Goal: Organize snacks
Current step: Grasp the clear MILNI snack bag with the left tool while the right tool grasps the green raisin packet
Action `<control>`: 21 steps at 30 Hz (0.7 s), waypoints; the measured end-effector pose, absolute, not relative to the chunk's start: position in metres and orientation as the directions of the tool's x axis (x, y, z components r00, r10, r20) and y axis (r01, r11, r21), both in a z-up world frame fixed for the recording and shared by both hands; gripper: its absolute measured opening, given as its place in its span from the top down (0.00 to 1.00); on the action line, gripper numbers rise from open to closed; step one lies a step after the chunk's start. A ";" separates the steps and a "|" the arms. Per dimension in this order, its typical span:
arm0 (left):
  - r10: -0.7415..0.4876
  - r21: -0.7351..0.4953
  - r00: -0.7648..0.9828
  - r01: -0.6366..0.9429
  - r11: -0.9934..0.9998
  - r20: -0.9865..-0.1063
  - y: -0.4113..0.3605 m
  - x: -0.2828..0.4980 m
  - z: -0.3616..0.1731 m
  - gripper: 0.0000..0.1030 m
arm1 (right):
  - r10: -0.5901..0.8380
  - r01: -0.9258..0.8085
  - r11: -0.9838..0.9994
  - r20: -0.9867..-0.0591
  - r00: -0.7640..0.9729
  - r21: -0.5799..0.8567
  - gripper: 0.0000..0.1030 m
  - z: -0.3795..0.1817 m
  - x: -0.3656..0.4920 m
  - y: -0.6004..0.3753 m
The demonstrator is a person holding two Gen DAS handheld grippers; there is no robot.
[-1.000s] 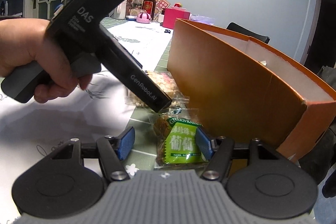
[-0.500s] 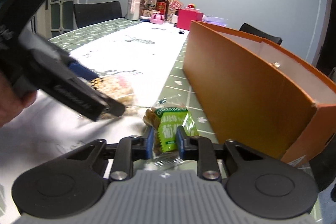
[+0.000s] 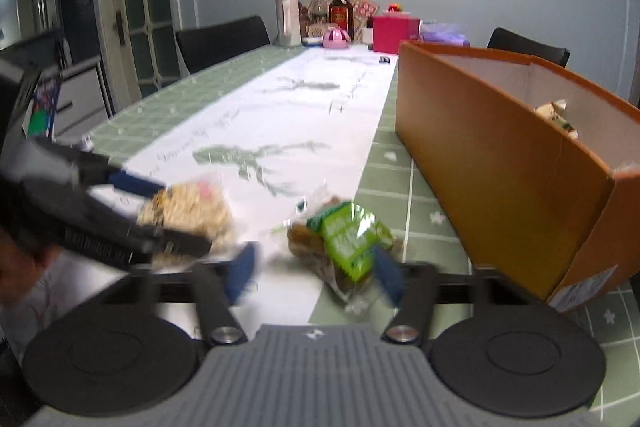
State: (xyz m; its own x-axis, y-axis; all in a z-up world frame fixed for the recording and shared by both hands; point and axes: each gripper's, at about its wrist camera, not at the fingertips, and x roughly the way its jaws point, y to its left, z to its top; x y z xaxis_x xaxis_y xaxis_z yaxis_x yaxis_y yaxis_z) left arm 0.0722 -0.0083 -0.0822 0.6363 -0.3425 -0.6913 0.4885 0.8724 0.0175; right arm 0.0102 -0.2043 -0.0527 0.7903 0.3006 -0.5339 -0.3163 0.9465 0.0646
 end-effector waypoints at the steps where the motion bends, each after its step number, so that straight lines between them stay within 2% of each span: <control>1: -0.349 0.024 0.641 0.498 0.867 -0.683 -0.008 0.071 -0.083 0.00 | 0.308 -0.334 0.941 -0.530 0.790 0.049 0.14 -0.051 0.012 -0.204; 3: -0.355 0.026 0.648 0.500 0.865 -0.674 -0.007 0.069 -0.083 0.00 | 0.326 -0.374 0.927 -0.534 0.780 0.020 0.12 -0.050 0.018 -0.201; 5: -0.373 -0.006 0.637 0.500 0.866 -0.675 -0.004 0.069 -0.081 0.00 | 0.386 -0.466 0.885 -0.546 0.744 -0.008 0.04 -0.051 0.024 -0.198; 9: -0.355 0.007 0.643 0.489 0.872 -0.678 -0.002 0.072 -0.081 0.00 | 0.395 -0.579 0.797 -0.577 0.715 -0.172 0.04 -0.054 0.035 -0.187; 11: -0.352 0.006 0.646 0.484 0.875 -0.678 -0.001 0.074 -0.082 0.00 | 0.389 -0.593 0.781 -0.590 0.707 -0.196 0.04 -0.055 0.046 -0.186; 21: -0.379 -0.051 0.611 0.484 0.874 -0.695 0.005 0.081 -0.084 0.00 | 0.461 -0.649 0.761 -0.686 0.563 -0.021 0.04 -0.065 0.099 -0.198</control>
State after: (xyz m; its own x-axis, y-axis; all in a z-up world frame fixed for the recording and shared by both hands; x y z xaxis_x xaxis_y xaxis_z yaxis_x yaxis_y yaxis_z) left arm 0.0814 0.0051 -0.0841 0.6113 -0.3788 -0.6949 0.4838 0.8737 -0.0508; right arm 0.0993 -0.1983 -0.0655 0.5631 0.4609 -0.6859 -0.6487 0.7608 -0.0214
